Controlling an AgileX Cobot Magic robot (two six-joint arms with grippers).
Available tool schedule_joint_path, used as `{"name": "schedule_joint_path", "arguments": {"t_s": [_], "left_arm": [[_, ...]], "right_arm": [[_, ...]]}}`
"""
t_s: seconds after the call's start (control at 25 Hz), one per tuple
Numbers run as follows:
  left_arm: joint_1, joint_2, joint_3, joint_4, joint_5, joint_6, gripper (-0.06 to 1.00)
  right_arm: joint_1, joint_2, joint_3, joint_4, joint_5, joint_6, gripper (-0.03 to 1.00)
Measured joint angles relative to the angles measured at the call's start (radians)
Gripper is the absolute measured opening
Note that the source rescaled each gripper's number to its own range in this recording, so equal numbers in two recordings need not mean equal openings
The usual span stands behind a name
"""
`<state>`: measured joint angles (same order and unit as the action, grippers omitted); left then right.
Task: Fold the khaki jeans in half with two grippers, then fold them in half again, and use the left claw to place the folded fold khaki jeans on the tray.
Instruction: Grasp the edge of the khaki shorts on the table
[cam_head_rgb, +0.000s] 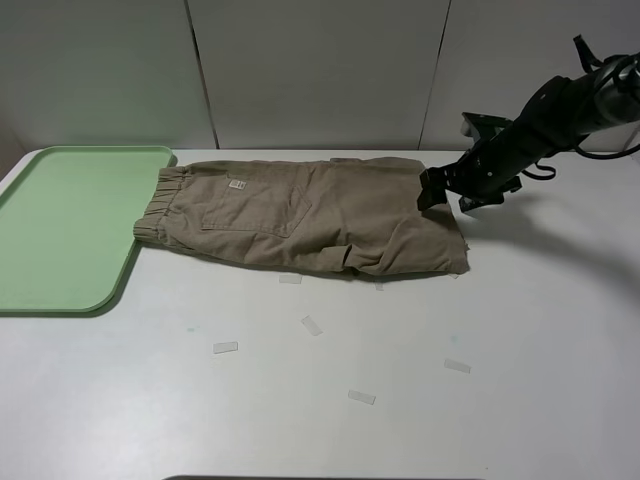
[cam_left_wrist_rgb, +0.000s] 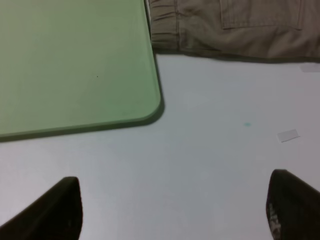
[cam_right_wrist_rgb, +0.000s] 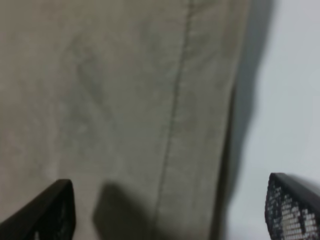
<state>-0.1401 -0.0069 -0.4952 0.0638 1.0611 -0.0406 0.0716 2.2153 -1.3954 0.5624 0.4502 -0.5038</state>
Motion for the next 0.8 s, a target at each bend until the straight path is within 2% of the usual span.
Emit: {"name": "schedule_joint_path", "arguments": {"t_s": [0.44, 0.56, 0.68, 0.8], "left_arm": [[0.000, 0.000, 0.000, 0.000, 0.000, 0.000, 0.86], [0.000, 0.000, 0.000, 0.000, 0.000, 0.000, 0.86], [0.000, 0.000, 0.000, 0.000, 0.000, 0.000, 0.86], [0.000, -0.001, 0.000, 0.000, 0.000, 0.000, 0.86]], "right_arm": [[0.058, 0.001, -0.003, 0.079, 0.020, -0.003, 0.84], [0.071, 0.002, -0.003, 0.087, 0.016, -0.003, 0.79], [0.073, 0.002, -0.003, 0.090, 0.014, -0.003, 0.62], [0.085, 0.003, -0.003, 0.090, 0.014, -0.003, 0.29]]}}
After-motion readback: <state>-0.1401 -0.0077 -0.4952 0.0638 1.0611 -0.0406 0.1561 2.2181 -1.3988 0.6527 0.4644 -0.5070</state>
